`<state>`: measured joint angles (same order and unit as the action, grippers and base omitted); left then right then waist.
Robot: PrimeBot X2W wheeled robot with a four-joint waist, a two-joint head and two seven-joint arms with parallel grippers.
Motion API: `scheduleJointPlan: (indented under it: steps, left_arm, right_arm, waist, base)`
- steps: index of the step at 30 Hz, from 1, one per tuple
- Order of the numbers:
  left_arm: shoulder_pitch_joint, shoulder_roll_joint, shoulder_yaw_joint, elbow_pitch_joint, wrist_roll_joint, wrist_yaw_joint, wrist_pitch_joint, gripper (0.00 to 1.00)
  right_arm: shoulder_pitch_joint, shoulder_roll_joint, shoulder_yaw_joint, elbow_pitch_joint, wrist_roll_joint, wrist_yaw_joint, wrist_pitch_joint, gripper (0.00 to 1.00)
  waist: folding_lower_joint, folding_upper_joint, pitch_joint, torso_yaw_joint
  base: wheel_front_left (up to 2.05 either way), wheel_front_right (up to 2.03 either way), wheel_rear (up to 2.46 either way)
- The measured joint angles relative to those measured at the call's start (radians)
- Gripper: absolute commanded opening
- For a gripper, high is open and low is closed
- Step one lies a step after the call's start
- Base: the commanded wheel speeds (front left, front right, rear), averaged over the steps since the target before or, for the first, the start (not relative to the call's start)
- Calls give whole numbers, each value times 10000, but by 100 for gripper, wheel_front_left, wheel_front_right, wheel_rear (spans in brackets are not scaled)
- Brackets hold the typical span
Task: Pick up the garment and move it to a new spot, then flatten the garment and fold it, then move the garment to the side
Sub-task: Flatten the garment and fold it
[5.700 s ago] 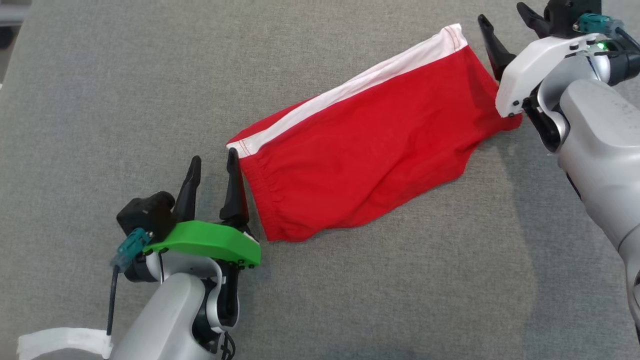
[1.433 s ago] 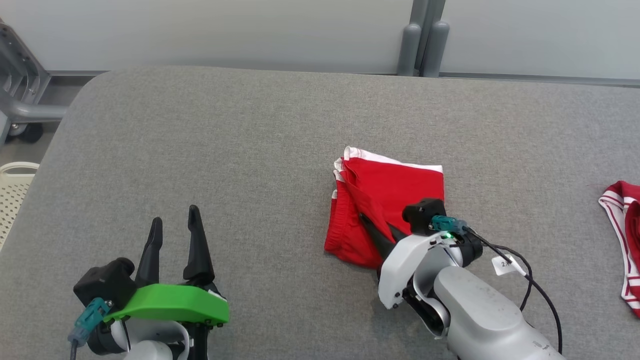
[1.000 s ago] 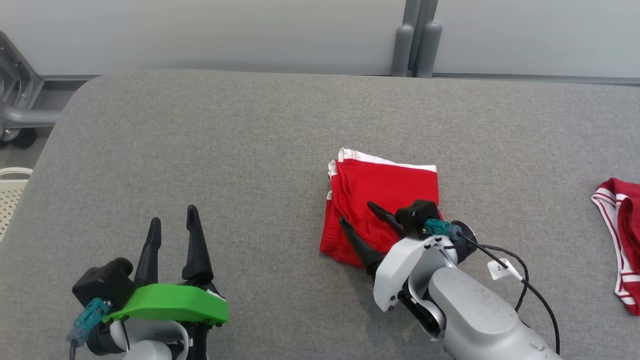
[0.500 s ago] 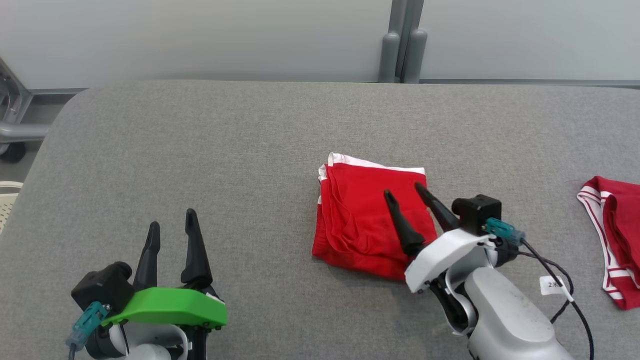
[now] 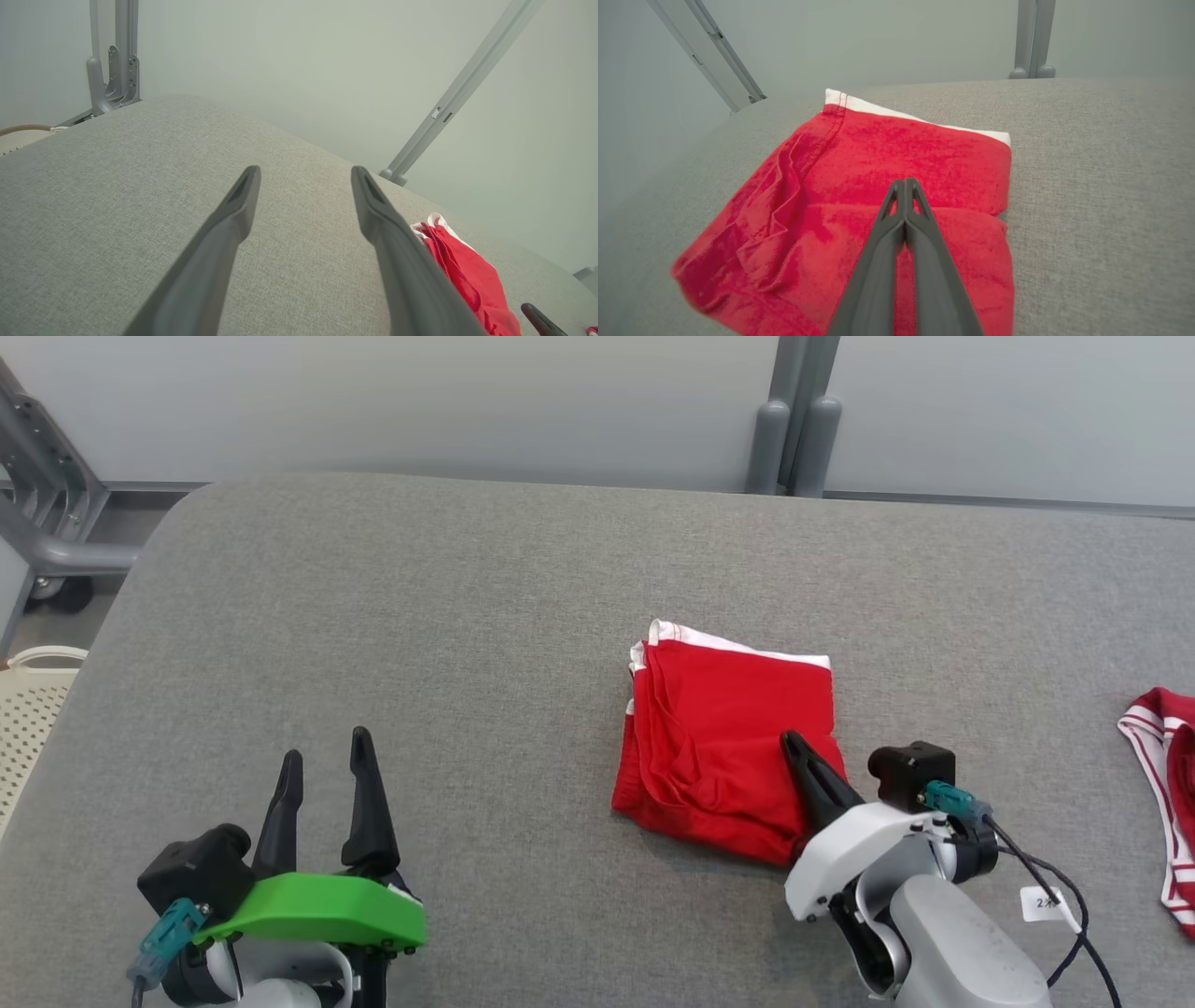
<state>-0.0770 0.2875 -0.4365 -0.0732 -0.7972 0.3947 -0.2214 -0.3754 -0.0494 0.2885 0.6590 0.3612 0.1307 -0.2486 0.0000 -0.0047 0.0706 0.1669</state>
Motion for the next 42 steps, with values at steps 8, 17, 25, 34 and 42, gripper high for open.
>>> scheduleJointPlan:
  steps: [8,17,25,34,42]
  left_arm:
    - [4,75,-17,6,0,15,42,100]
    - [8,105,-82,-27,0,23,88,100]
    - [8,111,-107,-21,-2,23,90,100]
    - [12,111,-67,-21,-17,25,71,100]
    - [39,128,44,-21,-42,75,4,100]
  right_arm:
    - [20,0,899,871,744,-2,-84,0]
    - [-664,4,2173,1384,1613,0,-128,0]
    - [-1016,4,3346,2090,1942,0,-134,0]
    - [-1244,6,4134,2742,1825,0,-140,0]
    - [-1481,6,4151,1954,1741,0,-140,0]
  waist:
    - [0,0,-130,486]
    - [0,0,-184,1063]
    - [0,0,-143,1535]
    - [0,0,-70,1573]
    - [0,0,-73,1186]
  base:
    - [0,0,0]
    - [0,0,0]
    - [0,0,0]
    - [0,0,0]
    - [0,0,0]
